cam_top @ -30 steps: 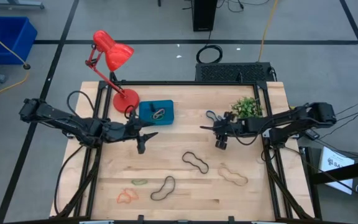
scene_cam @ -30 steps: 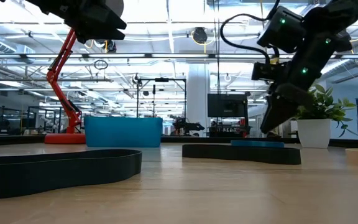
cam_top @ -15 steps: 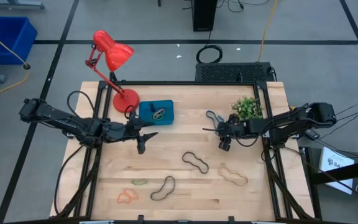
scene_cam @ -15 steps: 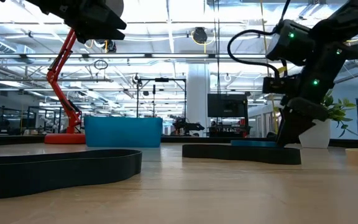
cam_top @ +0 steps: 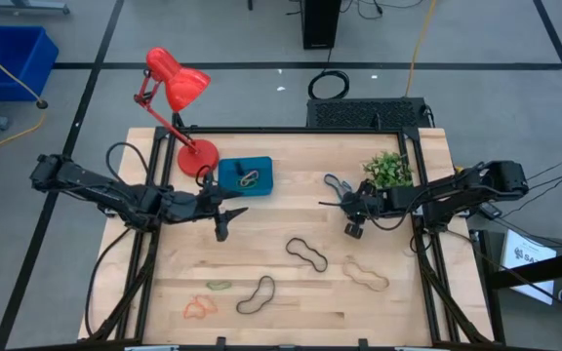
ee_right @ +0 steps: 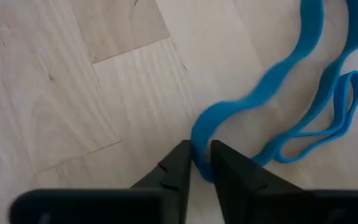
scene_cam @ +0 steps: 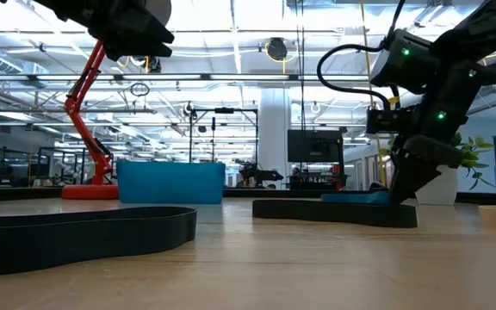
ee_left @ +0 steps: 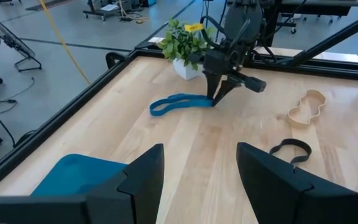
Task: Pick and place rubber bands into bin
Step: Put the blue rubber band into the blue bin
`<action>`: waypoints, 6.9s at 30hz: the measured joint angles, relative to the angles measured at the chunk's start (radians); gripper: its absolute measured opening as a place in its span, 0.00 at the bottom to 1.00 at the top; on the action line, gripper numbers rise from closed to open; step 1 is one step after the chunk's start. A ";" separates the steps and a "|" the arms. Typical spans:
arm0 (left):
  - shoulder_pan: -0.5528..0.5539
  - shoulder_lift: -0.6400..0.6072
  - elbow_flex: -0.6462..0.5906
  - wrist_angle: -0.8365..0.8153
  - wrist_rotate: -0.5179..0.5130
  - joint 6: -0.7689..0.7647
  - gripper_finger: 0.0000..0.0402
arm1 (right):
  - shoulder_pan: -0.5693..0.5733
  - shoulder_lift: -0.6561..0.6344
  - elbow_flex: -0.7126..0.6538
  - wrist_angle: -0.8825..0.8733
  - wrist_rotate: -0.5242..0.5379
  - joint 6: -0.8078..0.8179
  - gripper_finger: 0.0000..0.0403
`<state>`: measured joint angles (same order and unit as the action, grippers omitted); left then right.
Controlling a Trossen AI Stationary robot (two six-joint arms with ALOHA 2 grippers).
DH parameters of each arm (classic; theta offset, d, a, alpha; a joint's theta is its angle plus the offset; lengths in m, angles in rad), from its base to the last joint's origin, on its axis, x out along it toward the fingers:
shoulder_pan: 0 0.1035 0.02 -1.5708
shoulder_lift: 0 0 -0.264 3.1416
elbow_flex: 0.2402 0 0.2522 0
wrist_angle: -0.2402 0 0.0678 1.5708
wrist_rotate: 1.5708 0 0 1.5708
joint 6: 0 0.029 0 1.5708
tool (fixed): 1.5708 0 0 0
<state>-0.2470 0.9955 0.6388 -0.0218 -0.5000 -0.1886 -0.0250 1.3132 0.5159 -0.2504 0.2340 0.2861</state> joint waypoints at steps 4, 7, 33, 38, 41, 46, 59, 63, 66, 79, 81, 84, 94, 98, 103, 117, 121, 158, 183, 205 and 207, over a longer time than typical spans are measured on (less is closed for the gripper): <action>0.000 0.000 0.000 -0.003 0.000 0.000 0.52 | 0.000 0.000 0.000 0.002 0.000 -0.002 0.02; 0.000 0.000 0.000 -0.004 0.000 0.000 0.52 | 0.000 0.000 0.000 0.052 0.002 0.001 0.02; 0.014 0.134 -0.001 0.081 0.005 -0.045 0.52 | 0.000 0.148 0.549 0.219 -0.266 -0.361 0.00; 0.042 0.171 0.000 0.111 0.005 -0.044 0.52 | 0.001 0.235 0.636 0.217 -0.266 -0.418 0.00; 0.068 0.199 0.000 0.116 0.005 -0.037 0.52 | 0.005 0.265 0.659 0.227 -0.280 -0.435 0.00; 0.107 0.263 0.000 0.172 0.055 0.015 0.52 | 0.017 0.291 0.667 0.241 -0.293 -0.437 0.00; 0.164 0.432 0.000 0.459 0.221 0.105 0.52 | 0.027 0.298 0.667 0.284 -0.293 -0.448 0.00; 0.177 0.465 0.000 0.503 0.222 0.104 0.52 | 0.027 0.297 0.667 0.284 -0.300 -0.439 0.00; 0.185 0.472 0.000 0.495 0.223 0.113 0.52 | 0.027 0.297 0.667 0.284 -0.331 -0.438 0.00; 0.189 0.471 0.000 0.522 0.282 0.130 0.28 | 0.027 0.297 0.667 0.284 -0.344 -0.440 0.00; 0.189 0.471 0.000 0.530 0.283 0.132 0.23 | 0.027 0.297 0.666 0.284 -0.344 -0.440 0.00; 0.189 0.471 0.000 0.532 0.282 0.136 0.11 | 0.027 0.297 0.666 0.284 -0.344 -0.440 0.00; 0.189 0.471 0.000 0.548 0.272 0.142 0.02 | 0.027 0.297 0.666 0.284 -0.344 -0.440 0.00; 0.189 0.471 0.000 0.548 0.265 0.142 0.01 | 0.027 0.297 0.666 0.284 -0.344 -0.426 0.01; 0.188 0.471 0.000 0.545 0.265 0.140 0.02 | 0.027 0.297 0.666 0.284 -0.340 -0.403 0.06; 0.188 0.471 0.000 0.517 0.252 0.127 0.02 | 0.027 0.280 0.666 0.036 -0.315 -0.374 0.40; 0.189 0.465 0.000 0.494 0.221 0.127 0.01 | 0.027 0.259 0.666 -0.134 -0.223 -0.294 0.47; 0.565 0.387 0.001 -0.037 0.132 -0.094 0.01 | -0.040 0.249 0.377 -0.056 -0.178 -0.178 0.51; 0.560 0.446 0.001 -0.003 0.167 -0.121 0.09 | -0.047 0.249 0.377 -0.053 -0.182 -0.186 0.51; 0.560 0.446 0.001 0.025 0.238 -0.146 0.40 | -0.068 0.208 0.379 -0.173 0.149 -0.131 0.47; 0.560 0.446 0.001 0.025 0.239 -0.147 0.42 | -0.073 0.203 0.378 -0.213 0.208 -0.077 0.46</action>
<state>0.3127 1.4414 0.6395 0.0032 -0.2615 -0.3355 -0.0984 1.5165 0.8943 -0.4630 0.4422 0.2089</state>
